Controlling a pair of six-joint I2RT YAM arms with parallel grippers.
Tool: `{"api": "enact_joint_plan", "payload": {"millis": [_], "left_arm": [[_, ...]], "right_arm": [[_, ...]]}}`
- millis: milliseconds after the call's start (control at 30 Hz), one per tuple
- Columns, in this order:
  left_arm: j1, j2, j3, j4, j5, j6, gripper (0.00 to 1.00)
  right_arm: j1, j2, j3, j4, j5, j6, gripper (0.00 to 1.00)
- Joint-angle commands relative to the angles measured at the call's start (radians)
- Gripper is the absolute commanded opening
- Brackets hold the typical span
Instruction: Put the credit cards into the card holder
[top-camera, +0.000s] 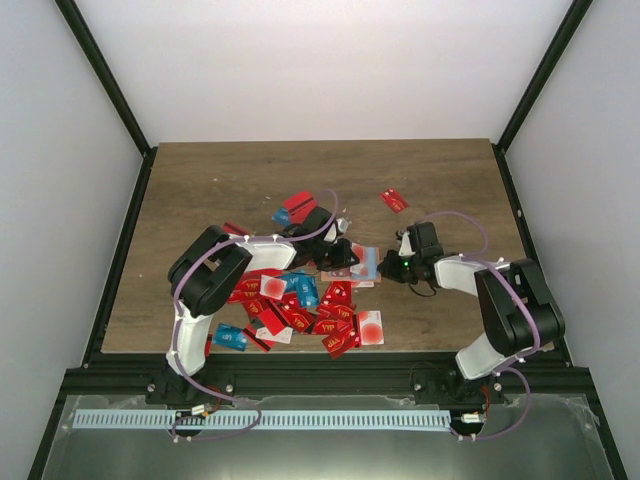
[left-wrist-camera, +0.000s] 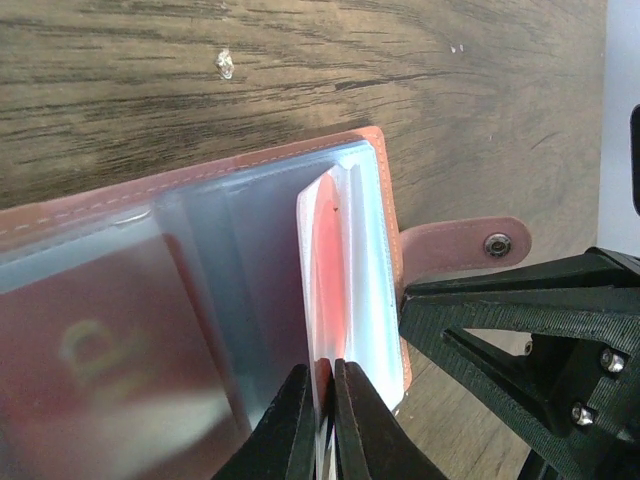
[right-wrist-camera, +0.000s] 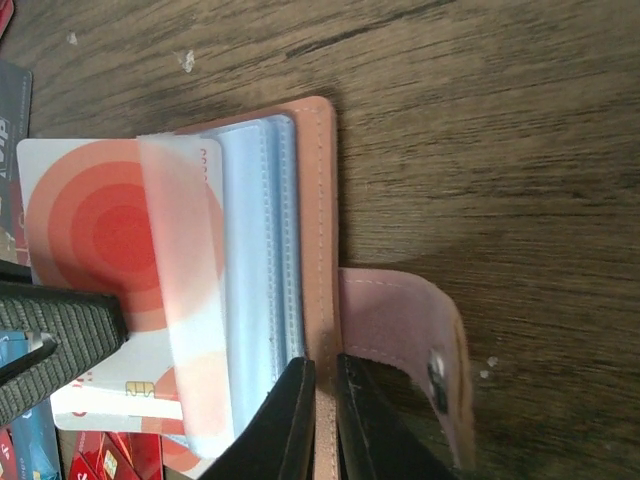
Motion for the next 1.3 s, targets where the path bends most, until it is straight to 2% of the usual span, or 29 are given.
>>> {"api": "enact_joint_plan", "payload": {"millis": [0,967,1267], "left_arm": [[-0.009,0.033,-0.018,-0.025,0.014,0.021,0.07],[-0.042,0.073,-0.005,0.029,-0.046,-0.141,0.1],[-0.06,0.052,-0.01,-0.001,-0.109,-0.188,0.22]], "right_arm": [[-0.007,0.029,0.03,0.011,-0.022,-0.011,0.08],[-0.007,0.019,-0.007,0.024,-0.067,-0.001,0.04],[-0.006,0.007,-0.019,0.032,-0.091,0.011,0.02]]}}
